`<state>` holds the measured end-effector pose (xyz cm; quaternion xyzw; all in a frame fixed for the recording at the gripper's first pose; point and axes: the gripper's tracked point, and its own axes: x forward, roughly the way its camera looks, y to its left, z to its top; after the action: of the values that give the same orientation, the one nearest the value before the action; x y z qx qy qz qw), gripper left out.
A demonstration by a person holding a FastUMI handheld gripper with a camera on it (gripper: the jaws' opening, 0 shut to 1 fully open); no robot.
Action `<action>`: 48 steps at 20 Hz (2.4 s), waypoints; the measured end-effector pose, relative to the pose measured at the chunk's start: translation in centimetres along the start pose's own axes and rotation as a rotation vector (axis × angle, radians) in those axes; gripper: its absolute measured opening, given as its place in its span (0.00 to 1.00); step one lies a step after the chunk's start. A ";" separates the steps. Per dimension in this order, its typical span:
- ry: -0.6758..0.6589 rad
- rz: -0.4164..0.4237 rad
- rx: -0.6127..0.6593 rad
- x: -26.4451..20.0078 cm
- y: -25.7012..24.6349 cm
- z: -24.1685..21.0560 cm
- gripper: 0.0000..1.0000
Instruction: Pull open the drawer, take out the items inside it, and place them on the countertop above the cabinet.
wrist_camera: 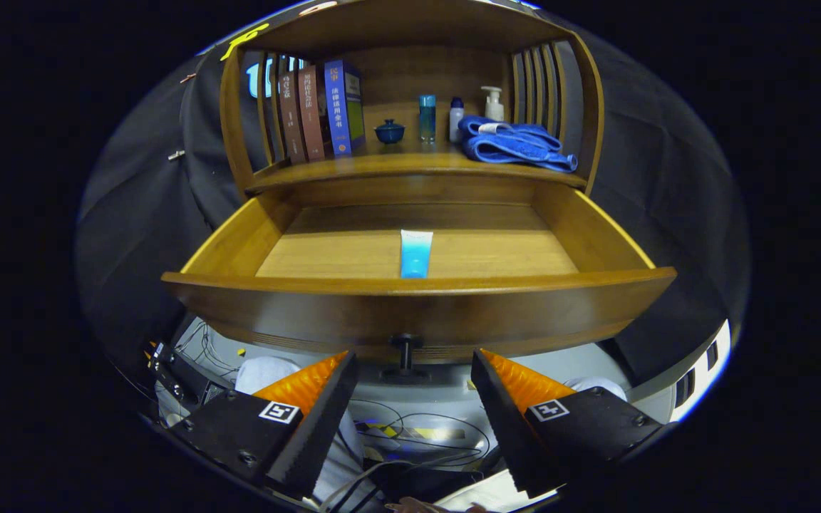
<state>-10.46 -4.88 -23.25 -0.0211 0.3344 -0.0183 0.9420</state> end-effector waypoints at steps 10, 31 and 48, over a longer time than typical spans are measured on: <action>0.019 0.015 -0.010 4.7 0.9 11.6 1.00; 0.628 -0.079 0.026 18.5 -1.6 4.8 1.00; 0.551 -0.027 0.028 14.4 -1.1 7.3 0.42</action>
<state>5.27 -6.50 -26.62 -0.0067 0.5774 -0.0407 0.8154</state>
